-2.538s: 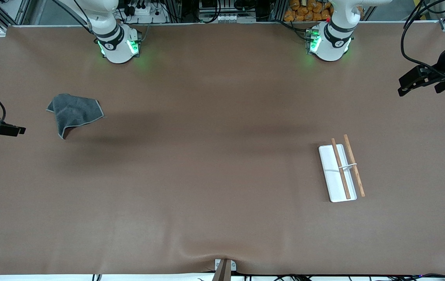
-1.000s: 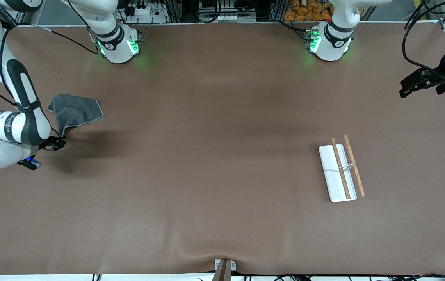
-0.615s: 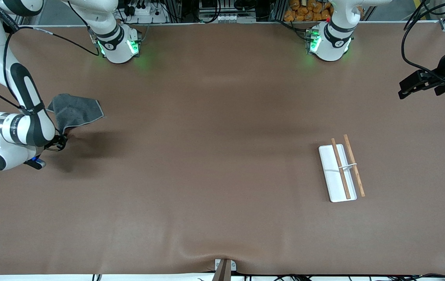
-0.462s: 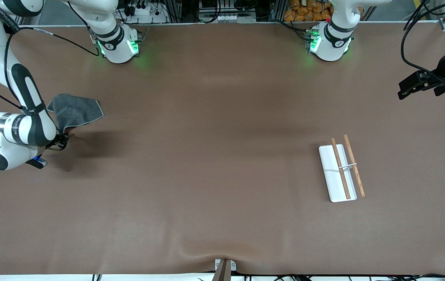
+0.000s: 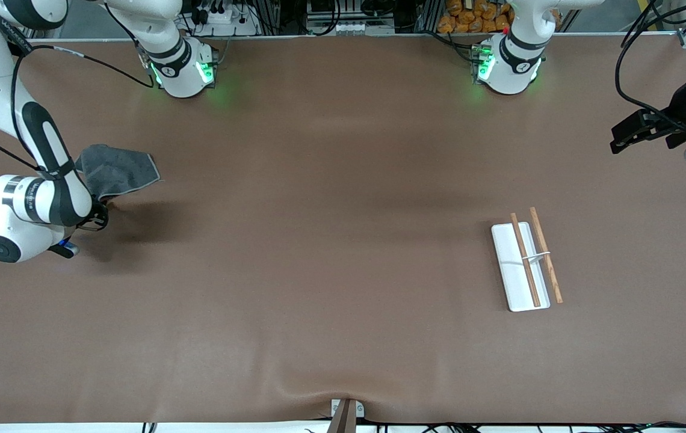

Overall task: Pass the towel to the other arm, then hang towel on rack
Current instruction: 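Grasp the grey towel corner with the right gripper, then lift the towel with the right gripper while the left gripper approaches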

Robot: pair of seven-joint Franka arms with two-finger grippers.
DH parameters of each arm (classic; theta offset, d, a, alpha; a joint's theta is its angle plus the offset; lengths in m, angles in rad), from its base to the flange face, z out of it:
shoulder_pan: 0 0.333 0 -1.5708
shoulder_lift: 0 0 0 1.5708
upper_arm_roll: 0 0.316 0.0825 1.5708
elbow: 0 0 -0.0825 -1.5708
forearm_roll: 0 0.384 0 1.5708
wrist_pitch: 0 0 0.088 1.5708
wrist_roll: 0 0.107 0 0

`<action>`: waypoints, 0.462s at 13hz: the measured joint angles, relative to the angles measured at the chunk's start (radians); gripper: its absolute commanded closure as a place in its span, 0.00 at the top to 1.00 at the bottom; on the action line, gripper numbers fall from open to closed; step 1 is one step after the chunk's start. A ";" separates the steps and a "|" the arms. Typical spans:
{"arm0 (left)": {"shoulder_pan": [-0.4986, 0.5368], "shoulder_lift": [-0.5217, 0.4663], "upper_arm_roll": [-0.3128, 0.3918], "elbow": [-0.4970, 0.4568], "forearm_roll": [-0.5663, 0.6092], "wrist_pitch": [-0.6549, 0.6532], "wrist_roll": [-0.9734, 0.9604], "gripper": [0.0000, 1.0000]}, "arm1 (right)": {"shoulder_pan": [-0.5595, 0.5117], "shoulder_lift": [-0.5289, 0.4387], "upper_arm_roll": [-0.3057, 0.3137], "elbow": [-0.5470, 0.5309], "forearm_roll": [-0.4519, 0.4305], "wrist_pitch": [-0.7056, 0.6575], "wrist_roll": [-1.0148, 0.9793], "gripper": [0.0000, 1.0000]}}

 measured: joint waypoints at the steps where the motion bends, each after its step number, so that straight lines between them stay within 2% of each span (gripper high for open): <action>1: -0.002 0.006 0.000 0.000 -0.001 0.001 0.000 1.00 | 0.000 0.000 0.000 0.000 0.000 -0.001 0.000 0.00; 4: -0.004 0.020 0.000 0.000 -0.004 0.003 0.000 1.00 | 0.000 -0.001 0.005 0.004 0.000 -0.026 0.001 0.00; 6: -0.003 0.029 0.000 0.000 -0.035 0.008 0.000 1.00 | 0.001 -0.016 0.022 0.020 0.006 -0.089 0.002 0.00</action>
